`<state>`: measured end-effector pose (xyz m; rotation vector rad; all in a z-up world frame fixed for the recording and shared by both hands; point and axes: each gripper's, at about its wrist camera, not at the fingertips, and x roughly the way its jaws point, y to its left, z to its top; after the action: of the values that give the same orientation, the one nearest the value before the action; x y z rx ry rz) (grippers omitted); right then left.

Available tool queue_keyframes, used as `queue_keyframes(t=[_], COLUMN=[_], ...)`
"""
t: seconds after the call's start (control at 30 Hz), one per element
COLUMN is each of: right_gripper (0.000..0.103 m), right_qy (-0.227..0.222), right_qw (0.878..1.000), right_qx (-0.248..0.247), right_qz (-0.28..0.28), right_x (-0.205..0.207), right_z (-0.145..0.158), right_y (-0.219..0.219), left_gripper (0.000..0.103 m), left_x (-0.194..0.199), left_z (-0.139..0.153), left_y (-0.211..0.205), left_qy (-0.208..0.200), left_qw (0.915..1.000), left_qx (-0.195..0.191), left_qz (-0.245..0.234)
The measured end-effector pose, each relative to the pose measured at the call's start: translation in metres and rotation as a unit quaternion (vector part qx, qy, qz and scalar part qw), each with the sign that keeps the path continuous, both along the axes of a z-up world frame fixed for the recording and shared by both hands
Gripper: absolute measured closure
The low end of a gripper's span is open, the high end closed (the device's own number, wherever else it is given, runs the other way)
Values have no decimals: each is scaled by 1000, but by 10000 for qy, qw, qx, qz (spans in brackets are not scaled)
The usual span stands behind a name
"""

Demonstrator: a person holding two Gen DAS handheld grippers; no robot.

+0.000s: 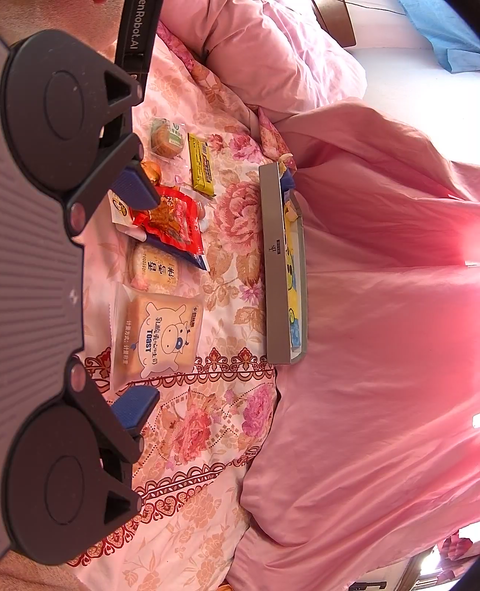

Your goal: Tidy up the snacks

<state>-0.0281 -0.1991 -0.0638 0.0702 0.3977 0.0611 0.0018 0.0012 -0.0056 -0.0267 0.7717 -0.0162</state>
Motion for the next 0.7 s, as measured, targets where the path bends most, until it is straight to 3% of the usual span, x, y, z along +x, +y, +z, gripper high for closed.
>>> queue_keyframes(t=[0.7], right_gripper=[0], right_qy=[45], right_qw=[10000], right_qx=[11], right_qz=[-3], right_x=[0], right_z=[-3], right_y=[1], left_gripper=[7], left_x=[-1], left_z=[-9], left_y=[0], left_qy=[56], left_qw=[10000], left_qx=[7], left_qz=[-22])
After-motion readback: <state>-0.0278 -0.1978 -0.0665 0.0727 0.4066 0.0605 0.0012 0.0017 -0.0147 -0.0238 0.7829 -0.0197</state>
